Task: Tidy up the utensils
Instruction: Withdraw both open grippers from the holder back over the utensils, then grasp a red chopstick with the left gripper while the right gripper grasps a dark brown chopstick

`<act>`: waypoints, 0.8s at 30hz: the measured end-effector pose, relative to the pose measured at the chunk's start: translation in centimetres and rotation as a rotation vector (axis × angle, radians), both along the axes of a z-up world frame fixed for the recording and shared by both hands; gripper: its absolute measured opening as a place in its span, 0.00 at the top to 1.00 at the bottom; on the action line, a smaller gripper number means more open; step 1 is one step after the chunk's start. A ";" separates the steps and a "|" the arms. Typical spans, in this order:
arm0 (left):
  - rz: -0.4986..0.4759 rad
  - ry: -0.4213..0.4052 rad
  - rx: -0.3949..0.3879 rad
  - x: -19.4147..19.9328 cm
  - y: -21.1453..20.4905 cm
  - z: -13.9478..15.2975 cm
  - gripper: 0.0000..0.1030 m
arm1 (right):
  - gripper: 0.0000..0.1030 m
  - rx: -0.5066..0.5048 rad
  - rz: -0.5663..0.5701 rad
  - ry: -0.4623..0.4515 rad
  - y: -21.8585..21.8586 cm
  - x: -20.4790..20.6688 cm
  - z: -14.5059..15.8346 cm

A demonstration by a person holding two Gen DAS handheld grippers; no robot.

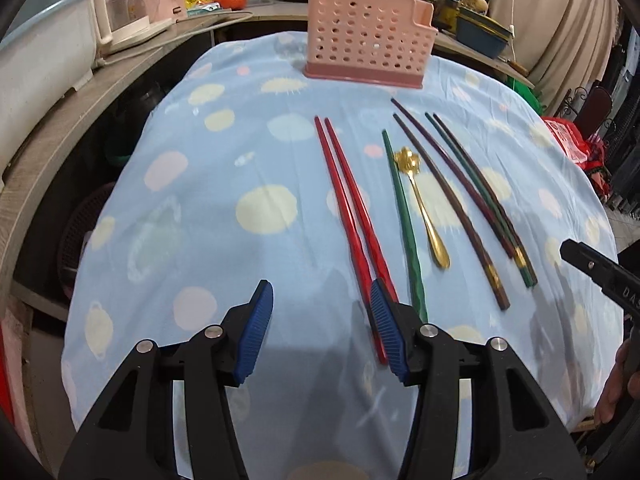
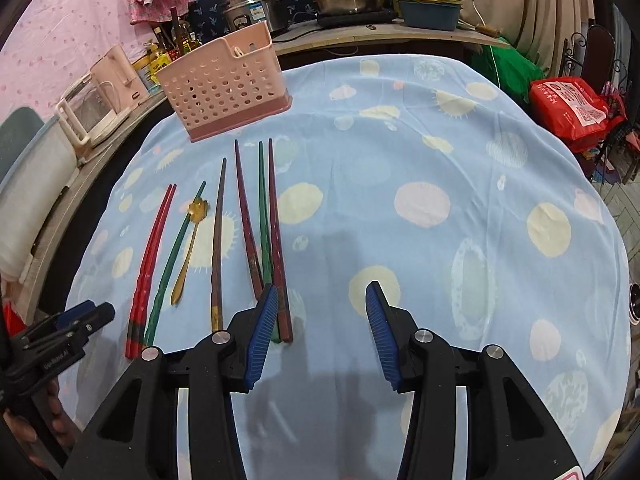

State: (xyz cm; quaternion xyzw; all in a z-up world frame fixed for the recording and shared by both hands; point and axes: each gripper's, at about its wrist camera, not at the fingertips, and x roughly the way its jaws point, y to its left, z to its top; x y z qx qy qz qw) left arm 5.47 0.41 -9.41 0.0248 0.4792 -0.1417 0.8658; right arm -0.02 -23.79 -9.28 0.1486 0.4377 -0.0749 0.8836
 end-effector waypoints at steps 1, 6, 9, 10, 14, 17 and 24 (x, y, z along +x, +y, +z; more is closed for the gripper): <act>-0.005 0.008 -0.003 -0.2 -0.1 -0.3 0.53 | 0.57 0.003 0.003 0.002 0.2 -0.2 -0.1; -0.025 0.028 -0.024 -0.5 -0.6 -1.0 0.54 | 0.57 0.004 0.023 0.005 1.1 -0.5 -0.4; -0.027 0.030 -0.012 -0.5 -0.8 -1.4 0.54 | 0.57 0.005 0.024 0.006 1.1 -0.6 -0.4; -0.027 0.029 -0.012 -0.5 -0.7 -1.4 0.55 | 0.57 0.006 0.023 0.006 1.1 -0.6 -0.4; -0.032 0.023 -0.013 -0.5 -0.7 -1.4 0.58 | 0.57 0.008 0.016 0.007 1.0 -0.6 -0.4; -0.036 0.024 -0.028 -0.6 -0.6 -1.4 0.65 | 0.57 0.007 0.017 0.008 1.0 -0.6 -0.4; -0.049 0.034 -0.046 -0.7 -0.5 -1.4 0.95 | 0.57 0.002 0.026 0.015 1.2 -0.5 -0.7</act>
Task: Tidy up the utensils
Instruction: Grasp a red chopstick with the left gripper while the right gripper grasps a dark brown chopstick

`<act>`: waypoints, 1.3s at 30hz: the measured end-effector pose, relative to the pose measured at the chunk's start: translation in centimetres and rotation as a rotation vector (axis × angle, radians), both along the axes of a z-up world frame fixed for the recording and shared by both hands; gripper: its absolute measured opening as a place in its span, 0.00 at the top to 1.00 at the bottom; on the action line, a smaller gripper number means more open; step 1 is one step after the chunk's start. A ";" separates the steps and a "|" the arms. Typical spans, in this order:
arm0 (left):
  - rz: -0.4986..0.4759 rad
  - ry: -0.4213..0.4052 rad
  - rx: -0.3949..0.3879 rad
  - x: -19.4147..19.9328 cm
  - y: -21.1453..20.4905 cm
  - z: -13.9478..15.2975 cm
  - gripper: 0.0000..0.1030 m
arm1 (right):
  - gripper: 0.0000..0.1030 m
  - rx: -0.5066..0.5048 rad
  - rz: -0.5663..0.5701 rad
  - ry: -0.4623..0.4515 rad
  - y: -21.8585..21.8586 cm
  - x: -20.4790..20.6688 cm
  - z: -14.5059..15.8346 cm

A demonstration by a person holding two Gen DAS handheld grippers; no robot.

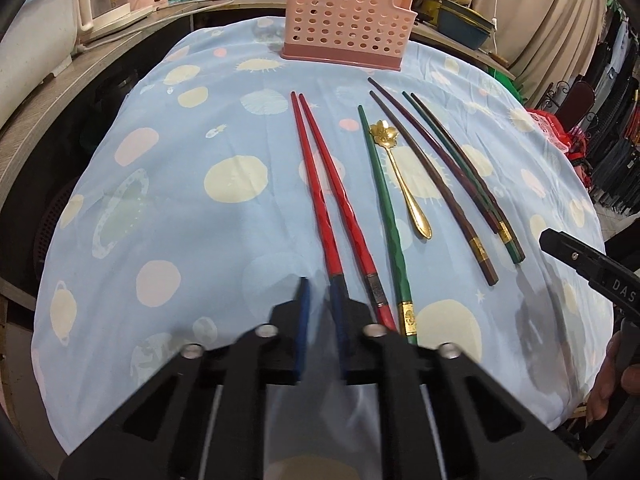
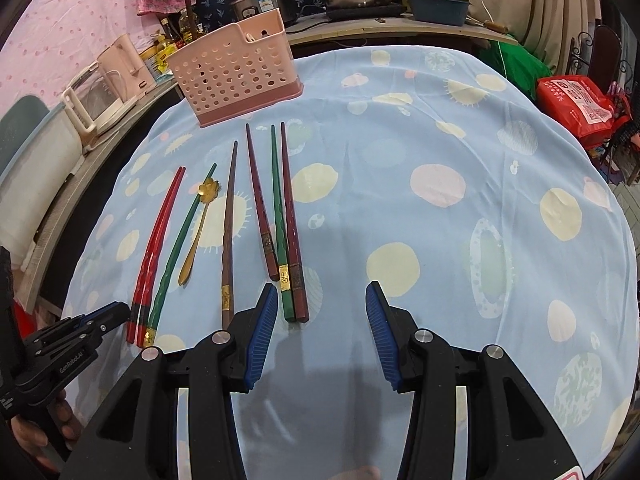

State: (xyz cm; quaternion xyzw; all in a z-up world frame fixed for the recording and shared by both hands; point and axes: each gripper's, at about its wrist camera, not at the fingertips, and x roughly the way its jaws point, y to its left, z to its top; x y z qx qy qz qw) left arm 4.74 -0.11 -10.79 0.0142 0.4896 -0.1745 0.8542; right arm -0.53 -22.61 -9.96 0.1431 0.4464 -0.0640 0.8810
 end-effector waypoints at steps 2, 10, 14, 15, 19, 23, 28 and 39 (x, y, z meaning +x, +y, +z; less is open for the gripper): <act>0.011 0.018 -0.013 0.2 0.4 -0.4 0.99 | 0.57 -0.002 0.006 0.004 0.1 0.1 -0.1; 0.021 0.025 -0.021 0.3 0.8 -0.3 1.00 | 0.66 -0.038 0.035 0.014 0.6 1.3 -0.6; 0.018 0.032 -0.055 0.3 0.8 0.2 1.00 | 0.67 -0.040 0.047 0.022 0.7 1.9 -1.0; 0.012 0.026 -0.052 0.3 0.6 0.4 1.00 | 0.68 -0.040 0.050 0.025 0.8 2.0 -1.2; -0.013 0.027 -0.057 0.2 -0.1 0.6 0.99 | 0.74 -0.034 0.057 0.035 0.9 2.4 -1.6; -0.034 0.023 -0.052 0.1 -0.9 0.7 0.97 | 0.74 -0.030 0.055 0.029 0.8 2.4 -1.5; -0.030 0.052 -0.048 0.6 -1.2 -0.2 0.90 | 0.74 -0.023 0.051 0.031 0.5 2.5 -1.6; -0.026 0.036 -0.022 0.4 -1.2 -0.4 0.91 | 0.80 -0.030 0.058 0.037 0.6 2.9 -2.0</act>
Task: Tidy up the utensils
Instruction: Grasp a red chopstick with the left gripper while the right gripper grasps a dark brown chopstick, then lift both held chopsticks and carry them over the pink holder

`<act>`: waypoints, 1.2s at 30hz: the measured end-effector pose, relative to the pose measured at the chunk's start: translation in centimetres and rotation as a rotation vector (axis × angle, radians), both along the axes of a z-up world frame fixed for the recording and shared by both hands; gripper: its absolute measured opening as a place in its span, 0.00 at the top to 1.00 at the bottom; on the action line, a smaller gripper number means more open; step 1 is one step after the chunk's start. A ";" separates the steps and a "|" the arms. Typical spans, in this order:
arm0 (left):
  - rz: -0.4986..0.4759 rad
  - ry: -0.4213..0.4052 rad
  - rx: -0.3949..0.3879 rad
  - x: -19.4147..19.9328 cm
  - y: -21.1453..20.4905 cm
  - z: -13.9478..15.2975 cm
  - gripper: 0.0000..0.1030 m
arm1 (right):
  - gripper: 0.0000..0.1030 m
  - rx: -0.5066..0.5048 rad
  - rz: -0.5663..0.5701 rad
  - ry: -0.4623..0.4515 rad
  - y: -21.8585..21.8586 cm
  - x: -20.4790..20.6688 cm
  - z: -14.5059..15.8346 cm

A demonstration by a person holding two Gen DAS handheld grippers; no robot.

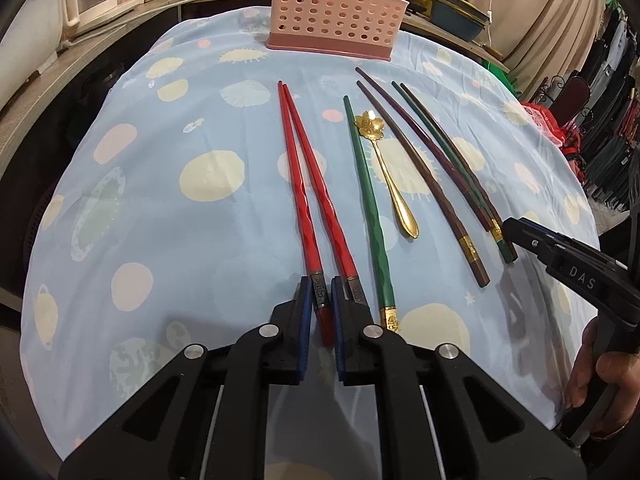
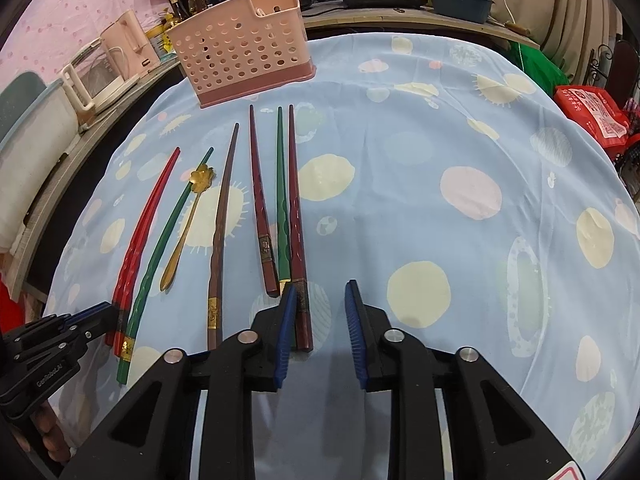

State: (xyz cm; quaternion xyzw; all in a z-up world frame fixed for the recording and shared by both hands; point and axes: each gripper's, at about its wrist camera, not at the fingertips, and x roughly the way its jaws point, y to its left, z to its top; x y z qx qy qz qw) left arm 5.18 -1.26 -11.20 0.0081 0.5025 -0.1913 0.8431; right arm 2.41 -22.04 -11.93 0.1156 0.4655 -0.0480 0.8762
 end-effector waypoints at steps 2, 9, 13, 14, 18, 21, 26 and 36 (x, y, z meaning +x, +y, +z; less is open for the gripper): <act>0.005 0.003 -0.005 0.1 0.2 0.0 0.91 | 0.84 -0.011 0.005 0.000 0.1 0.1 0.0; 0.008 0.005 -0.009 0.1 0.5 -0.1 0.91 | 0.86 -0.055 0.023 0.005 0.9 0.4 -0.5; 0.011 0.008 -0.026 0.2 0.6 -0.1 0.91 | 0.90 -0.076 0.028 -0.003 1.0 0.4 -0.5; 0.010 0.007 -0.027 0.2 0.6 -0.1 0.91 | 0.92 -0.075 0.029 -0.003 1.0 0.4 -0.5; 0.010 0.008 -0.032 0.0 0.8 0.0 0.92 | 0.93 -0.063 0.028 -0.009 0.9 0.0 -0.1; 0.013 0.010 -0.040 -0.2 1.0 0.3 0.92 | 0.93 -0.056 0.026 -0.027 0.9 -0.6 0.8; 0.025 -0.014 -0.045 -0.7 1.6 1.7 0.92 | 0.93 -0.041 0.025 -0.080 0.9 -1.7 3.3; 0.055 -0.148 -0.100 -0.6 3.0 8.8 0.93 | 0.93 -0.017 0.008 -0.249 0.0 -2.6 10.8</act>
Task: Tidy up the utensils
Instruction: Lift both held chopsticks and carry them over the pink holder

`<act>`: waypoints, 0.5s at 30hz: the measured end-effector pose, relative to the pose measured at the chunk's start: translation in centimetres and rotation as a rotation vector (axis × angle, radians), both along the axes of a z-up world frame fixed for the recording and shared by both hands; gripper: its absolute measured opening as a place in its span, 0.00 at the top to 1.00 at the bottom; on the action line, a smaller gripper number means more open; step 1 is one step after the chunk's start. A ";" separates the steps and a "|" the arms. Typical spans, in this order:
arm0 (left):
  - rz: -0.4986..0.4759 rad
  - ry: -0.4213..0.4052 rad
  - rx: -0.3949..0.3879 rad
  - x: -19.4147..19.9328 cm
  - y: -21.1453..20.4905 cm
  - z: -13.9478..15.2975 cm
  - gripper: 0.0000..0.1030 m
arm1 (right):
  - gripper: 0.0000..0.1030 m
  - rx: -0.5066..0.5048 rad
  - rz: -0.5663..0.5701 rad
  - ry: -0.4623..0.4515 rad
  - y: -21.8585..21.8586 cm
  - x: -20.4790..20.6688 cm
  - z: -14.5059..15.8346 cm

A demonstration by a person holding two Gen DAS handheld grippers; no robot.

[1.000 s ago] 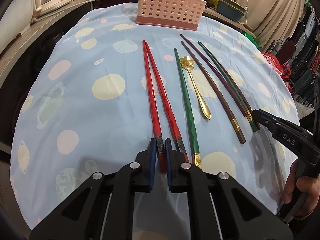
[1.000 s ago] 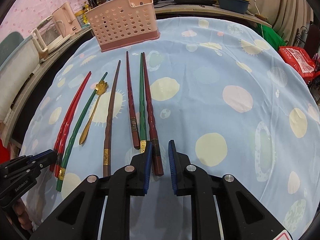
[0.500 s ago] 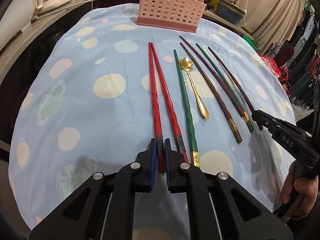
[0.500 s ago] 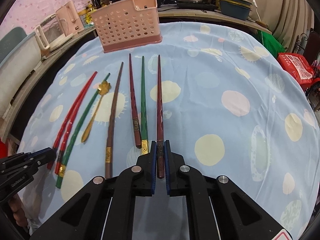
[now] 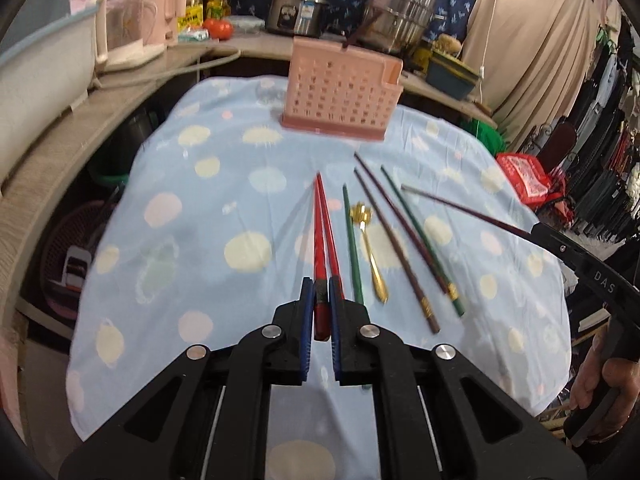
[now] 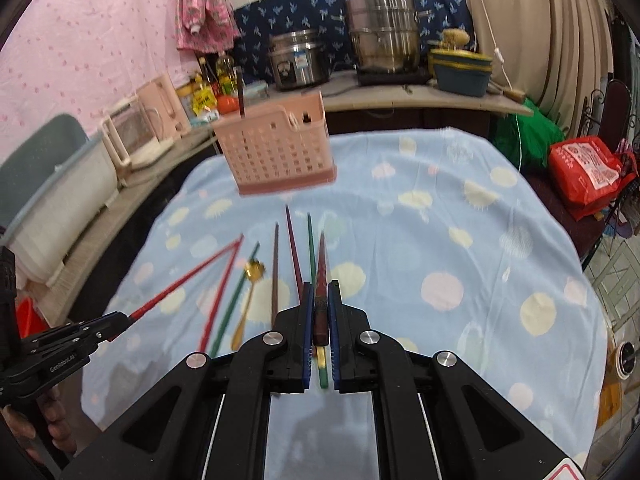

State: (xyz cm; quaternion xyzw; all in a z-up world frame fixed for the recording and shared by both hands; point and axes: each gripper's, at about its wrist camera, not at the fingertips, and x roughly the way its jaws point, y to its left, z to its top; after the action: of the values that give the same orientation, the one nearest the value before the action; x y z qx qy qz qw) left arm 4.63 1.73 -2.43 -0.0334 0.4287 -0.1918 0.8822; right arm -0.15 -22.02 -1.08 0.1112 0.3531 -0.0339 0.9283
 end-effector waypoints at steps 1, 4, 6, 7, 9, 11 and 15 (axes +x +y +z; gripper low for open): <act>0.001 -0.020 -0.003 0.2 0.1 0.9 0.93 | 0.93 0.000 0.000 -0.014 -0.1 0.2 0.7; 0.004 -0.075 -0.012 1.2 0.1 3.6 0.93 | 0.94 -0.008 0.004 -0.063 -0.4 0.8 3.1; 0.011 -0.108 -0.017 2.0 0.1 5.2 0.93 | 0.93 -0.014 0.005 -0.094 -0.6 1.5 4.6; 0.014 -0.124 -0.021 2.5 0.2 6.1 0.93 | 0.93 -0.016 0.004 -0.111 -0.8 1.9 5.3; 0.022 -0.150 -0.024 3.6 0.2 7.5 0.93 | 0.93 -0.016 0.004 -0.136 -1.1 2.6 6.5; 0.032 -0.178 -0.028 4.8 0.2 8.9 0.93 | 0.93 -0.020 0.004 -0.160 -1.5 3.4 7.6; 0.044 -0.225 -0.025 6.9 0.0 11.2 0.93 | 0.94 -0.037 0.002 -0.198 -2.2 5.4 9.5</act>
State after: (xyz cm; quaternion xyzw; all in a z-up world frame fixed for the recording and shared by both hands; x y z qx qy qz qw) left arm 11.50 1.77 8.76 -0.0319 0.3238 -0.1802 0.9282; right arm 5.29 -24.23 8.40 0.0966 0.2591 -0.0284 0.9606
